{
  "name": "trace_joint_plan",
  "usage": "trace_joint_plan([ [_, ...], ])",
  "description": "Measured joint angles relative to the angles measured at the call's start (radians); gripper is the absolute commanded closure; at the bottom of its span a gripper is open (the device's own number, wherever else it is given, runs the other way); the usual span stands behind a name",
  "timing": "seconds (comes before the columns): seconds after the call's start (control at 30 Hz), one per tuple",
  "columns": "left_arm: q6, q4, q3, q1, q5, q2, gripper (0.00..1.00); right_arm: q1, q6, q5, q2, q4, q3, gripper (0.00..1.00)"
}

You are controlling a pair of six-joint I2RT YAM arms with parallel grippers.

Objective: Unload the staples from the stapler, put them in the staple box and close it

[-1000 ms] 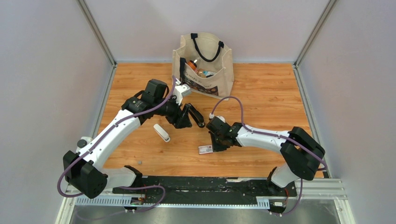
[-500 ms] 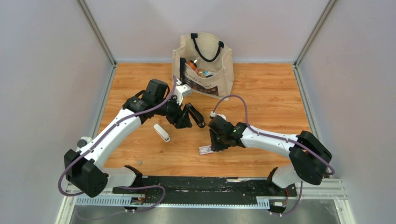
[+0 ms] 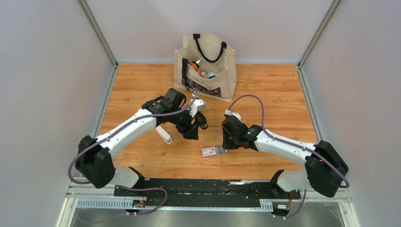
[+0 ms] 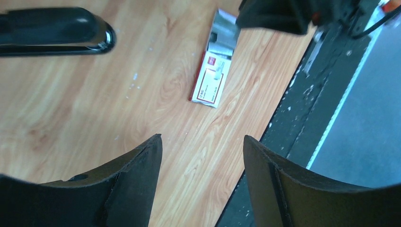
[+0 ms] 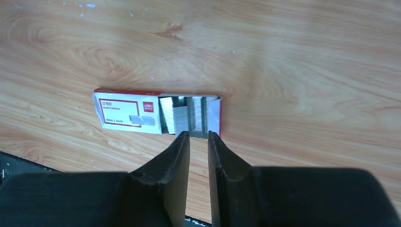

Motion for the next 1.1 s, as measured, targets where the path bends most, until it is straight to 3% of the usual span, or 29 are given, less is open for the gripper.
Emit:
trace_joint_plan([
  [0.4,0.11,0.021,0.068,-0.164,-0.106,0.254,0.32,-0.124,-0.002,-0.02,-0.035,0.124,-0.169,0.75],
  [1.1,0.412,0.005,-0.029,-0.225,-0.237,0.319,0.35,-0.191,0.017,-0.207,-0.079,0.335,-0.259,0.76],
])
